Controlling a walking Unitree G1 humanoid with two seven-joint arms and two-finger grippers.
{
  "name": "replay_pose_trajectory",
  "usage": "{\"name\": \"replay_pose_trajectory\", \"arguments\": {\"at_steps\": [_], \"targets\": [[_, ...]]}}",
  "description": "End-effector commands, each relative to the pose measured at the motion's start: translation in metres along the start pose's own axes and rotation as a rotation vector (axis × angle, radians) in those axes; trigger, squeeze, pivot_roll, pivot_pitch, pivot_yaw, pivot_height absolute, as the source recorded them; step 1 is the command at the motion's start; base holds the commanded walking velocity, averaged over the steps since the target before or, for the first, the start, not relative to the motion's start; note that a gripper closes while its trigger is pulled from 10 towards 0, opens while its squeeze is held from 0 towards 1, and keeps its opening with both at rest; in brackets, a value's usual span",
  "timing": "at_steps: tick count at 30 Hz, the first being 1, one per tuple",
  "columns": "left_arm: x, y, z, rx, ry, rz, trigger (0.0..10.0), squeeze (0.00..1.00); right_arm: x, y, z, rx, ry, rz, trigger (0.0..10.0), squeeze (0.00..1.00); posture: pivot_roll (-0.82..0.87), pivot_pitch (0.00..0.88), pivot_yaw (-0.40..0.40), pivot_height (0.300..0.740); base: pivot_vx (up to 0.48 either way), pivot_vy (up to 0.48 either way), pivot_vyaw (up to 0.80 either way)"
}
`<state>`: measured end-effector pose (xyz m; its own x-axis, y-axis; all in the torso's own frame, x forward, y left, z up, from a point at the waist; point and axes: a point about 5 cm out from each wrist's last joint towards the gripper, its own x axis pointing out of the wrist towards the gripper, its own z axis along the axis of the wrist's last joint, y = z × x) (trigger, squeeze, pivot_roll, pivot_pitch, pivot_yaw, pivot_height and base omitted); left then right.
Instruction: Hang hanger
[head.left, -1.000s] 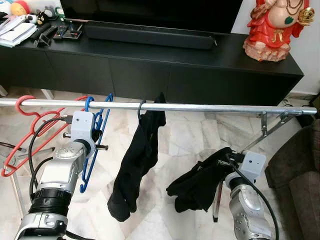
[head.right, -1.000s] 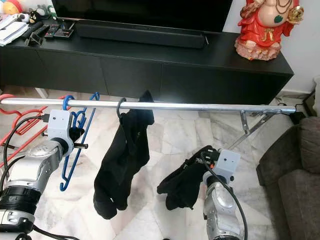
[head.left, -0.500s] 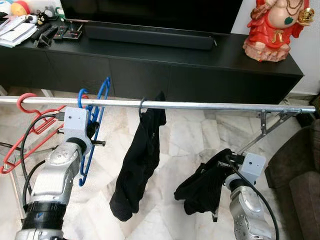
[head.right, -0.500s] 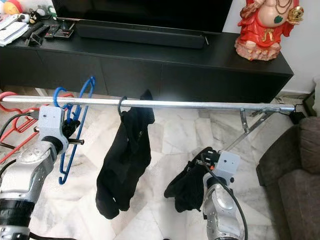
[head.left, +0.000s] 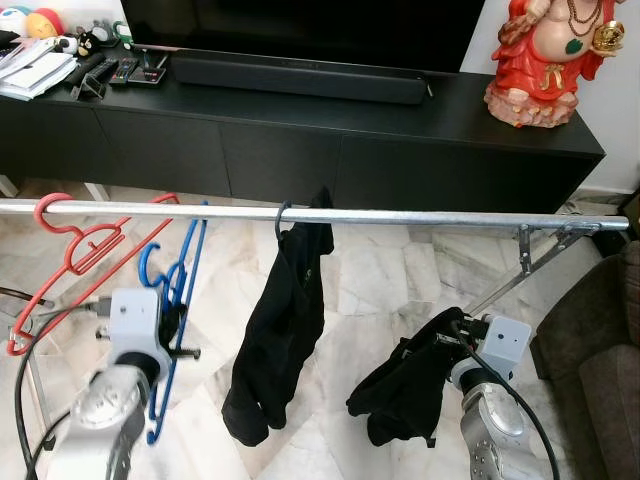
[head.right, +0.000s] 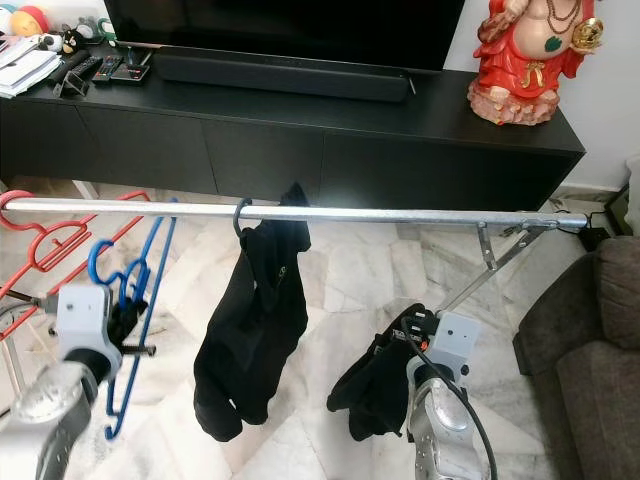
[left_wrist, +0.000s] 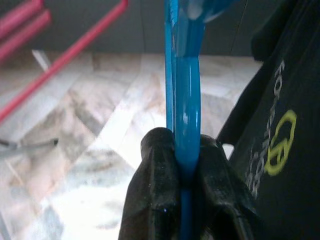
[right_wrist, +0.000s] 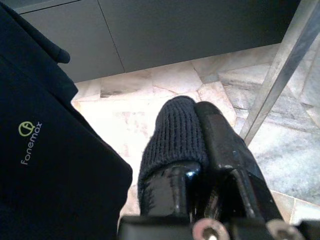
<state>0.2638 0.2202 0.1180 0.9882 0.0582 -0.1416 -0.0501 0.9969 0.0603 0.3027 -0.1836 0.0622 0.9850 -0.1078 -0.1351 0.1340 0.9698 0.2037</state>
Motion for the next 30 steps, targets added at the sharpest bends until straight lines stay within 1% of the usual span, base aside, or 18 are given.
{"name": "replay_pose_trajectory", "arguments": {"at_steps": [1, 5, 7, 13, 21, 22, 30], "targets": [[-0.004, -0.002, 0.003, -0.015, -0.033, 0.013, 10.0, 0.00, 0.000, 0.001, 0.004, -0.001, -0.025, 0.002, 10.0, 0.00, 0.02, 0.138, -0.037, 0.740, 0.000, 0.000, 0.00], [-0.003, -0.006, 0.000, -0.042, -0.004, 0.004, 10.0, 0.00, -0.001, 0.001, 0.003, 0.002, -0.022, 0.001, 10.0, 0.00, 0.02, 0.151, -0.037, 0.740, 0.000, 0.069, 0.00], [-0.003, -0.006, 0.002, -0.051, -0.009, 0.007, 10.0, 0.00, -0.001, 0.000, 0.002, 0.003, -0.020, -0.003, 10.0, 0.00, 0.02, 0.162, -0.036, 0.740, 0.000, 0.480, 0.00], [-0.004, -0.009, 0.003, -0.040, -0.014, -0.011, 10.0, 0.00, -0.004, -0.004, -0.001, 0.004, -0.011, -0.019, 10.0, 0.00, 0.02, 0.181, -0.033, 0.740, 0.000, 0.480, 0.00], [-0.006, -0.012, 0.003, -0.045, -0.009, -0.032, 10.0, 0.00, -0.003, -0.005, 0.000, 0.018, -0.013, -0.034, 10.0, 0.00, 0.03, 0.191, -0.034, 0.740, 0.000, 0.480, 0.00], [-0.006, -0.012, 0.003, -0.037, -0.015, -0.039, 10.0, 0.00, -0.003, -0.006, 0.000, 0.014, -0.007, -0.045, 10.0, 0.00, 0.03, 0.193, -0.036, 0.740, 0.000, 0.000, 0.00], [-0.006, -0.011, 0.004, -0.033, -0.020, -0.034, 10.0, 0.00, -0.003, -0.006, -0.003, 0.019, 0.009, -0.050, 10.0, 0.00, 0.03, 0.196, -0.035, 0.740, 0.000, 0.000, -0.79]]}}
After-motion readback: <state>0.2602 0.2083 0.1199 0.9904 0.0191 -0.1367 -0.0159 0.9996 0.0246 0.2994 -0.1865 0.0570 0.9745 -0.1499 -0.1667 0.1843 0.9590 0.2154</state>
